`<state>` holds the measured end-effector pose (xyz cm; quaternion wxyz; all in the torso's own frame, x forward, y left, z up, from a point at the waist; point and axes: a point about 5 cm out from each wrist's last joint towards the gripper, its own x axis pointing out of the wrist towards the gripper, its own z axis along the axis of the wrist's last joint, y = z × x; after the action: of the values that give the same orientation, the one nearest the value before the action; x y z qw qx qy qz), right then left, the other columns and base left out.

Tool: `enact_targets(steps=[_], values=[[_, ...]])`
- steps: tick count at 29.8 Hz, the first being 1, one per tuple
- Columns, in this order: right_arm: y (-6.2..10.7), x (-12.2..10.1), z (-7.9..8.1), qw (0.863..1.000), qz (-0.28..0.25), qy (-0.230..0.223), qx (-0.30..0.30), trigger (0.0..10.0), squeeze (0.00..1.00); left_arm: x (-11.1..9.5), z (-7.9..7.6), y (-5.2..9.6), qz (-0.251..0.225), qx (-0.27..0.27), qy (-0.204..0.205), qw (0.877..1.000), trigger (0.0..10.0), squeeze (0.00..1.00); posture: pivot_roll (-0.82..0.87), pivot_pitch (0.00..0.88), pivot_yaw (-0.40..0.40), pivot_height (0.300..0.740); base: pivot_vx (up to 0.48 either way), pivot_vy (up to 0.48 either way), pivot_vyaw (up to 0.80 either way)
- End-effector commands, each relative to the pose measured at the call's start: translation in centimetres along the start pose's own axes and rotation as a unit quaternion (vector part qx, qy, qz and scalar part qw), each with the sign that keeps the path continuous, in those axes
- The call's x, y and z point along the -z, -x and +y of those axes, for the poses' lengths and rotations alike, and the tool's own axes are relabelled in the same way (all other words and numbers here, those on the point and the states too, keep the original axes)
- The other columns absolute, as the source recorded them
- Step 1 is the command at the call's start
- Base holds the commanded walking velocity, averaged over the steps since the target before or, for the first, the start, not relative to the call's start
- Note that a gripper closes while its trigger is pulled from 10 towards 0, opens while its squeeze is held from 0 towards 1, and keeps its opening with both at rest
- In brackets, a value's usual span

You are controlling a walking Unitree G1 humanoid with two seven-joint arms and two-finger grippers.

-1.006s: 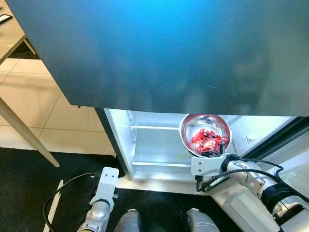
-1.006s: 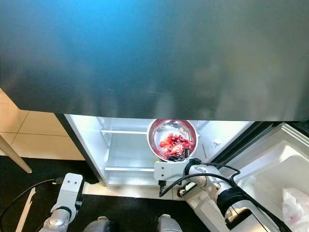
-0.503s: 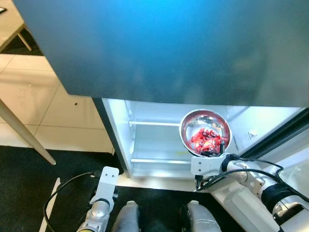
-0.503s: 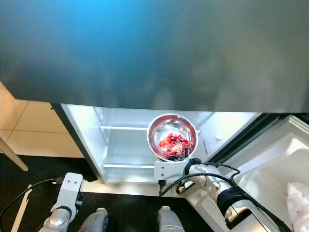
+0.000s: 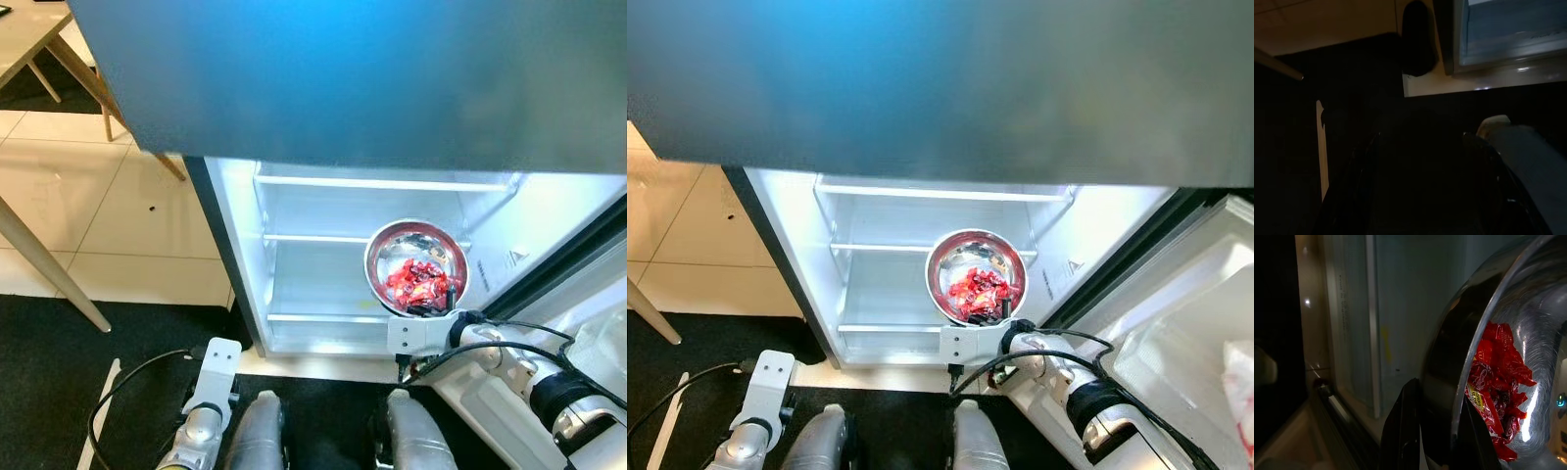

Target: Restocking fridge

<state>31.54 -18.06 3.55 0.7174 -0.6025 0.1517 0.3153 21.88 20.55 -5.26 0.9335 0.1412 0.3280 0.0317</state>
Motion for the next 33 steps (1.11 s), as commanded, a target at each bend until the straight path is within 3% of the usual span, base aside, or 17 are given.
enact_targets(steps=[1,11,18,25,30,33], values=[[0.1,0.2,0.2,1.0,0.0,-0.012,0.002,10.0,0.0,0.9,-0.3,0.3,0.018,0.005,0.0,1.0,10.0,0.0,-0.04,0.172,-0.034,0.61,0.0,0.0,0.0],[0.1,0.1,0.0,1.0,-0.002,-0.013,0.009,10.0,0.0,0.9,-0.3,0.3,0.018,0.005,0.0,1.0,10.0,0.0,-0.04,0.171,-0.034,0.587,0.0,0.0,0.0],[0.2,0.2,-1.1,0.999,-0.003,-0.01,0.031,10.0,0.0,0.9,-0.3,0.3,0.018,0.006,-0.001,1.0,10.0,0.0,-0.04,0.171,-0.033,0.587,0.0,0.0,0.0],[0.9,-0.8,-5.5,0.995,-0.029,0.018,0.092,10.0,0.0,0.9,-0.3,0.3,0.018,0.006,-0.001,1.0,10.0,0.0,-0.04,0.176,-0.031,0.587,0.0,0.0,0.0],[1.2,-1.3,-7.1,0.994,-0.039,0.032,0.098,10.0,0.0,1.0,-0.2,0.3,0.018,0.006,-0.002,1.0,10.0,0.0,-0.03,0.18,-0.029,0.587,0.0,0.0,0.0],[1.8,-0.8,-9.7,0.994,-0.031,0.043,0.099,10.0,0.0,1.2,0.0,0.4,0.02,0.006,-0.006,1.0,10.0,0.0,-0.03,0.19,-0.024,0.587,0.0,0.0,0.0]])
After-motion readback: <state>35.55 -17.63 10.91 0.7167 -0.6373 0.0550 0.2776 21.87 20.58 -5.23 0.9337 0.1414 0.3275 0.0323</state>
